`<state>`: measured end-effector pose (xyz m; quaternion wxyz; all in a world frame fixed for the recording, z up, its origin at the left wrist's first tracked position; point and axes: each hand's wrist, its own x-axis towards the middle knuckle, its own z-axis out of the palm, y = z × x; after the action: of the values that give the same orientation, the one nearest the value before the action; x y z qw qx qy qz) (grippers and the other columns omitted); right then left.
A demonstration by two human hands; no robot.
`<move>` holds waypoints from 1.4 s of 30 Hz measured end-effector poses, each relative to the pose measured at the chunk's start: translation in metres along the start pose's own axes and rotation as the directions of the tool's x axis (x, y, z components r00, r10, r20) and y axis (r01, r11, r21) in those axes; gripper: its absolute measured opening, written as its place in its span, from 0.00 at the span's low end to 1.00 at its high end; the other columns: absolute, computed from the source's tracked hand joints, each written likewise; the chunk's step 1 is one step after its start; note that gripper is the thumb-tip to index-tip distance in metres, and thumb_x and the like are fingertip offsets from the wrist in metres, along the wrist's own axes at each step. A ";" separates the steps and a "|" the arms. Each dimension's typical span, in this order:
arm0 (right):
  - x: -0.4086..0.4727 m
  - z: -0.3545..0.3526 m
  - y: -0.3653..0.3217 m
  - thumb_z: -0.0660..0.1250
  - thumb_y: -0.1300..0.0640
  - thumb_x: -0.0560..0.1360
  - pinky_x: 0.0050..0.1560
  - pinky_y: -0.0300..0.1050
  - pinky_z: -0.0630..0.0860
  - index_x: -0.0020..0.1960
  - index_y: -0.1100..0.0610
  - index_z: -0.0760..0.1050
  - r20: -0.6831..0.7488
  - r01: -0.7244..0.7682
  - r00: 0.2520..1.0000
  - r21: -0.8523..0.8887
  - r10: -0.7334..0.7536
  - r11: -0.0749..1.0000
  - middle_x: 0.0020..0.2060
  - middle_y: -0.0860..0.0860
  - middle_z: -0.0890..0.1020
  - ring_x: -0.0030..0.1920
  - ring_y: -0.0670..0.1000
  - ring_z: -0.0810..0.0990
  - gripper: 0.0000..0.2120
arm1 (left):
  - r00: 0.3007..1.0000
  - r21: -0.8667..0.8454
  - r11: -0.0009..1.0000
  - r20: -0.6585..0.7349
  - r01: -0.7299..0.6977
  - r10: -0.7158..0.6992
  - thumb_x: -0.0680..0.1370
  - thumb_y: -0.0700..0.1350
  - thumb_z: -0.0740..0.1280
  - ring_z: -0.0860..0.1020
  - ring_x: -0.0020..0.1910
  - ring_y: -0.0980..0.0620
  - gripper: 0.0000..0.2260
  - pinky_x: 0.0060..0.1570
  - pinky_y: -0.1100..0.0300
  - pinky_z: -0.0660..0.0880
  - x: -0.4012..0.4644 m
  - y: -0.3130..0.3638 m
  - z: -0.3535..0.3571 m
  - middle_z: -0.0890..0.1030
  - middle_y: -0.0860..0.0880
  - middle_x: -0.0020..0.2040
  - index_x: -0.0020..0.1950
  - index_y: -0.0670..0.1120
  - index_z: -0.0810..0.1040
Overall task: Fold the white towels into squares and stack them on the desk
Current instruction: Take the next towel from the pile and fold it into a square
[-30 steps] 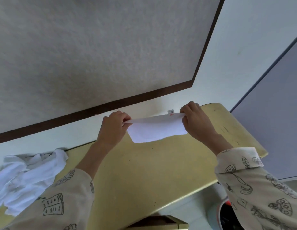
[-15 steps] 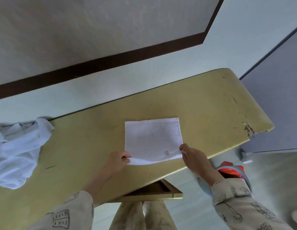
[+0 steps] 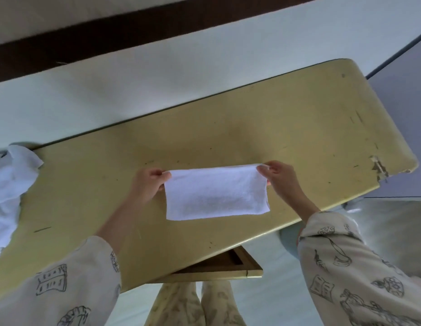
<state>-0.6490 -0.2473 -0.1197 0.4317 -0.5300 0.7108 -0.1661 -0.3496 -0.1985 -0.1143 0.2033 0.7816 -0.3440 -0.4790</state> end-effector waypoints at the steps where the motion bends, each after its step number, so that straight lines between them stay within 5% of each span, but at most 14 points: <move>1: 0.005 0.004 0.000 0.68 0.59 0.73 0.44 0.48 0.74 0.49 0.64 0.80 -0.012 -0.013 1.000 -0.006 0.012 1.000 0.36 0.54 0.80 0.38 0.53 0.77 0.09 | 1.000 0.001 1.000 -0.021 0.024 -0.024 0.74 0.41 0.69 0.77 0.34 0.51 0.05 0.46 0.56 0.75 0.004 -0.003 0.002 0.78 0.61 0.24 0.37 0.46 0.79; 7: 0.013 0.015 0.003 0.67 0.59 0.73 0.42 0.40 0.66 0.48 0.64 0.80 -0.073 -0.068 0.995 -0.058 0.063 0.996 0.36 0.53 0.78 0.41 0.52 0.75 0.09 | 0.997 0.013 0.999 -0.060 0.042 -0.041 0.73 0.43 0.70 0.76 0.32 0.53 0.04 0.39 0.63 0.73 0.012 -0.005 0.010 0.79 0.51 0.34 0.39 0.46 0.79; 12: 0.013 0.015 0.001 0.66 0.59 0.74 0.42 0.39 0.65 0.48 0.64 0.79 -0.083 -0.062 0.995 -0.048 0.058 0.997 0.37 0.52 0.78 0.41 0.50 0.75 0.08 | 0.997 0.017 0.997 -0.020 0.081 -0.080 0.72 0.42 0.71 0.75 0.32 0.51 0.06 0.45 0.56 0.74 0.017 -0.004 0.009 0.79 0.46 0.33 0.35 0.46 0.79; 17: 0.012 0.012 0.003 0.64 0.57 0.75 0.34 0.44 0.63 0.34 0.58 0.69 -0.071 -0.110 0.992 -0.031 0.107 0.993 0.28 0.49 0.71 0.36 0.52 0.69 0.12 | 0.988 -0.001 0.991 0.076 0.135 -0.135 0.72 0.40 0.71 0.76 0.34 0.51 0.05 0.50 0.54 0.75 0.015 -0.003 0.002 0.80 0.44 0.37 0.37 0.43 0.80; 26: 0.016 0.016 0.004 0.65 0.60 0.73 0.41 0.42 0.64 0.41 0.61 0.72 -0.067 -0.099 0.993 -0.097 0.093 0.990 0.33 0.53 0.74 0.39 0.53 0.71 0.05 | 0.993 0.090 0.989 -0.012 0.114 -0.113 0.71 0.41 0.71 0.73 0.32 0.52 0.05 0.37 0.63 0.69 0.017 0.000 0.011 0.77 0.47 0.32 0.40 0.39 0.80; 33: 0.016 0.015 0.005 0.68 0.58 0.72 0.44 0.43 0.68 0.45 0.61 0.74 -0.039 -0.118 0.993 -0.082 0.115 0.990 0.36 0.52 0.75 0.43 0.53 0.73 0.07 | 0.993 0.088 0.990 -0.044 0.110 -0.106 0.72 0.42 0.71 0.76 0.36 0.52 0.06 0.37 0.65 0.69 0.014 -0.003 0.014 0.78 0.49 0.34 0.37 0.45 0.76; 38: 0.013 0.015 0.003 0.67 0.59 0.73 0.44 0.41 0.66 0.51 0.64 0.76 -0.036 -0.112 0.993 -0.079 0.110 0.990 0.41 0.53 0.77 0.44 0.52 0.74 0.10 | 0.990 0.080 0.989 -0.078 0.126 -0.119 0.72 0.42 0.70 0.77 0.44 0.48 0.04 0.47 0.57 0.71 0.013 -0.008 0.019 0.77 0.48 0.39 0.41 0.44 0.76; 42: 0.013 0.015 0.003 0.66 0.60 0.73 0.44 0.40 0.65 0.50 0.64 0.76 -0.045 -0.100 0.994 -0.106 0.095 0.989 0.40 0.53 0.77 0.44 0.51 0.73 0.08 | 0.992 0.147 0.983 -0.076 0.106 -0.096 0.72 0.40 0.68 0.72 0.36 0.54 0.05 0.36 0.64 0.66 0.012 -0.007 0.021 0.74 0.51 0.35 0.38 0.45 0.74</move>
<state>-0.6397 -0.2543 -0.1363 0.3956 -0.5139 0.7522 -0.1165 -0.3623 -0.2023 -0.1358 0.1308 0.8272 -0.3318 -0.4341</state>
